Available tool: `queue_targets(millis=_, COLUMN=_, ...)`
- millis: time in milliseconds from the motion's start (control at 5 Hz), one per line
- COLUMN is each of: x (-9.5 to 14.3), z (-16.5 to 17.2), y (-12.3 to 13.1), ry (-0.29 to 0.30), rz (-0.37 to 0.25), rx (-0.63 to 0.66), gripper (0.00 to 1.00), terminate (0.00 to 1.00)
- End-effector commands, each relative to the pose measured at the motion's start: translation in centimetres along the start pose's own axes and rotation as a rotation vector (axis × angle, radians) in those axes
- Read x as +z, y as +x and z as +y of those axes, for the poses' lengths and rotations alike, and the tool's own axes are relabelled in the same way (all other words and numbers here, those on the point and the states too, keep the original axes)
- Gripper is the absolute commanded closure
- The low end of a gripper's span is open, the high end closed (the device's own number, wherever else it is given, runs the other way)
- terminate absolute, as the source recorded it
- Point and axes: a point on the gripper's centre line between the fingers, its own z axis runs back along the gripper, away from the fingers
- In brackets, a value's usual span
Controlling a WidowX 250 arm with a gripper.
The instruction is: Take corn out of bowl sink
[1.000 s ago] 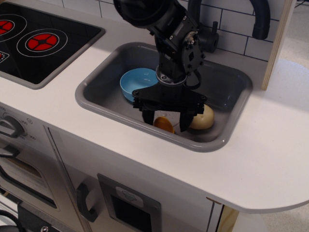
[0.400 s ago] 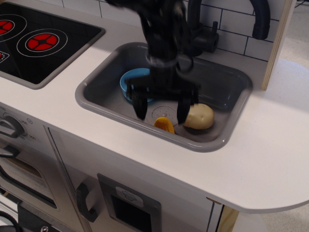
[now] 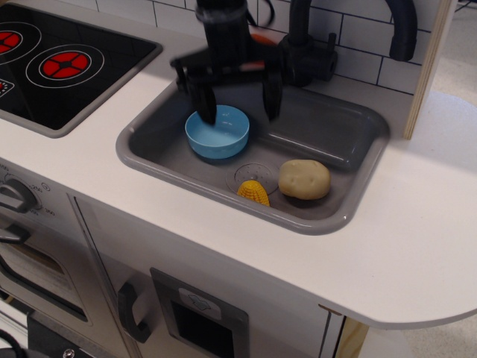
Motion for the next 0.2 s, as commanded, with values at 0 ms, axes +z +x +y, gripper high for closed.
queue_targets(millis=0, x=1.89, z=0.39, y=0.73, ry=-0.023, rz=-0.061, rx=0.002, gripper=0.00, terminate=1.00)
